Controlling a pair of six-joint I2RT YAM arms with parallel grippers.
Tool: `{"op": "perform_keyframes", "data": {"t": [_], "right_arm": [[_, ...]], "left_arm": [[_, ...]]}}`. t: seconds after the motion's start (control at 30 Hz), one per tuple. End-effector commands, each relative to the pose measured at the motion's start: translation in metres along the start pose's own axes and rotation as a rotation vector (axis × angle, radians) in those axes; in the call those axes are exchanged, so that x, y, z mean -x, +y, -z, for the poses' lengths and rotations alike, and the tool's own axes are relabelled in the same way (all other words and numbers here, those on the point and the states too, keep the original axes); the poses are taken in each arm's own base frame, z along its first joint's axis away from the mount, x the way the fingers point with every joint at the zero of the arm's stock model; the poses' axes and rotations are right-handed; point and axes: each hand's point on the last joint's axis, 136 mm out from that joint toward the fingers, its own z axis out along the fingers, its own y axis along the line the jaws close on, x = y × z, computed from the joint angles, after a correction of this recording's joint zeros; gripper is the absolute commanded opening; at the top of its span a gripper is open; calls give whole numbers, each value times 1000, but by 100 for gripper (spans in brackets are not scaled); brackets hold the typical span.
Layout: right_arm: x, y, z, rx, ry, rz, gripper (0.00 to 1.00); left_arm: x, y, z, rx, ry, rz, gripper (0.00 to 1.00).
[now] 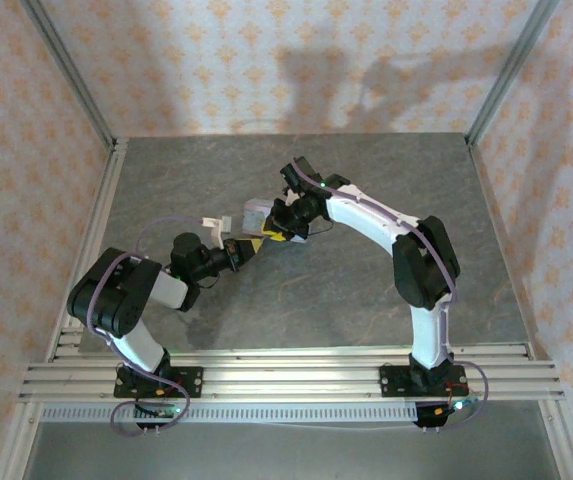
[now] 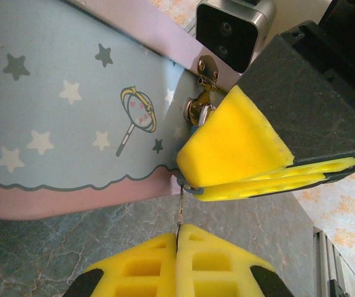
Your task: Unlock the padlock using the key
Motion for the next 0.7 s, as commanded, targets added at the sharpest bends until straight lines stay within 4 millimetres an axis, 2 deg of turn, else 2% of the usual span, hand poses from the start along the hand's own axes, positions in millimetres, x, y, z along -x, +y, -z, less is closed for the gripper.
{"op": "perform_keyframes", "data": {"t": [0.0, 0.33, 0.67], "right_arm": [[0, 10, 9, 40, -15, 14, 0], [1, 16, 11, 66, -13, 4, 0], [3, 12, 10, 57, -18, -3, 0]], "left_arm": [[22, -11, -2, -37, -64, -72, 0], [16, -11, 1, -34, -55, -71, 0], [19, -17, 6, -41, -62, -79, 0]]}}
